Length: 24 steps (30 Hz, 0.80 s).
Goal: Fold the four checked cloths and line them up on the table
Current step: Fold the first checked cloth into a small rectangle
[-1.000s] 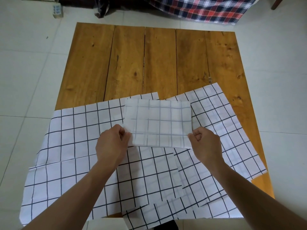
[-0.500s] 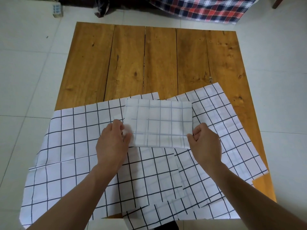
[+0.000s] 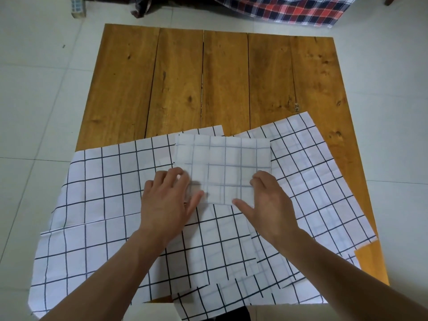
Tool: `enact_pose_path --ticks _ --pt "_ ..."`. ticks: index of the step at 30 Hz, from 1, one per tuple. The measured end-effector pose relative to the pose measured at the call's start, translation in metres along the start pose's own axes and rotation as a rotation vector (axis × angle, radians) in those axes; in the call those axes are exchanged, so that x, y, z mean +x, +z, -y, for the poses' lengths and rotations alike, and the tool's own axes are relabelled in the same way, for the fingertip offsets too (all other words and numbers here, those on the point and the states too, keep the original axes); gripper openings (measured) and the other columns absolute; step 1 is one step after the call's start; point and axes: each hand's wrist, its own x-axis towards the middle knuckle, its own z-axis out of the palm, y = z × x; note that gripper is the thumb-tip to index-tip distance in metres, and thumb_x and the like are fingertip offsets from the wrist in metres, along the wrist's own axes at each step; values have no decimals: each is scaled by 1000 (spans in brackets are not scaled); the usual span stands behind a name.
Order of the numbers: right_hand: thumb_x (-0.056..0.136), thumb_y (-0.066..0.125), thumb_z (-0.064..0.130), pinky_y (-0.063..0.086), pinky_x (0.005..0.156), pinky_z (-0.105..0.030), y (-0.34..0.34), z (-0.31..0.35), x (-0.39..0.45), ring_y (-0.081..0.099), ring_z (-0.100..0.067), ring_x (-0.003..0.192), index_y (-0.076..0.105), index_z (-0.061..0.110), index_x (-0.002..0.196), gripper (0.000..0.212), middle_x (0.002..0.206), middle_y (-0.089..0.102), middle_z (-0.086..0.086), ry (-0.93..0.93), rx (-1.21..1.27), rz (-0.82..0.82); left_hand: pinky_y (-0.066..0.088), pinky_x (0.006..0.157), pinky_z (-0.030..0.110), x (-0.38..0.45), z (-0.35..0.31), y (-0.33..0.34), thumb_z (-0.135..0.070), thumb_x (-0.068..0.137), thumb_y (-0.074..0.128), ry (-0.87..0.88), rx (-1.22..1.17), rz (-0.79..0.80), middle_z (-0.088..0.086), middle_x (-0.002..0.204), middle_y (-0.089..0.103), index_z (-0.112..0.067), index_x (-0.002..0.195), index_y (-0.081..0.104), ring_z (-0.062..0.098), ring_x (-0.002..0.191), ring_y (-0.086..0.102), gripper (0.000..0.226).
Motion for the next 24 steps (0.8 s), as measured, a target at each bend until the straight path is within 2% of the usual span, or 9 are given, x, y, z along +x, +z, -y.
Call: enact_pose_path --ticks 2,5,10,12,14,15,17,20,24 --pt "72 78 51 57 79 -30 -1 -1 -1 62 -21 104 64 4 101 56 111 60 -6 15 17 -8 43 86 42 -3 -4 -1 -66 88 54 -52 16 56 -3 128 53 -22 113 59 25 111 48 50" --pt "71 83 43 56 80 -29 -1 -5 -3 62 -20 107 65 7 104 52 115 60 -4 33 67 10 42 89 43 -4 -7 -2 -63 81 64 -88 -11 80 -6 131 51 -24 112 57 24 115 45 51" --pt "78 81 24 48 103 -31 -2 -27 -9 53 -14 127 66 11 120 46 132 59 0 20 277 68 38 93 43 -5 4 -4 -53 81 70 -76 -91 115 -9 134 49 -29 114 60 23 120 43 42" --pt "81 78 21 40 107 -18 -2 -36 -13 47 -12 134 64 13 127 48 139 55 2 8 365 107 38 95 43 -3 5 -8 -47 82 73 -75 -104 141 -8 135 50 -31 116 62 24 122 43 39" --pt "82 77 17 31 104 -3 -2 -38 -15 44 -11 137 62 14 130 50 142 54 2 22 416 115 37 97 44 0 -3 -11 -34 86 70 -77 -90 140 -7 135 50 -31 118 62 24 125 40 33" --pt "82 77 16 30 103 -1 -1 -38 -16 44 -11 137 62 15 130 50 142 54 2 27 429 107 37 98 45 1 -10 -12 -27 87 67 -57 -71 138 -6 137 50 -30 120 61 24 127 40 34" --pt "83 77 17 35 106 -9 0 -37 -16 43 -10 137 62 15 130 50 141 54 4 22 432 92 37 103 46 4 -30 -11 -21 86 63 23 -45 144 -2 143 48 -24 128 57 27 133 39 42" --pt "83 76 23 37 115 -39 1 -39 -14 44 -12 137 63 14 129 49 138 57 4 -28 358 54 31 113 45 7 -64 3 -29 93 56 131 -87 149 5 152 44 -14 140 49 28 143 35 50" --pt "84 75 28 28 119 -42 0 -42 -12 42 -11 138 62 15 129 48 137 58 4 -44 306 74 24 120 49 12 -84 29 -36 101 40 201 -96 186 7 162 27 -11 150 37 25 151 20 55"
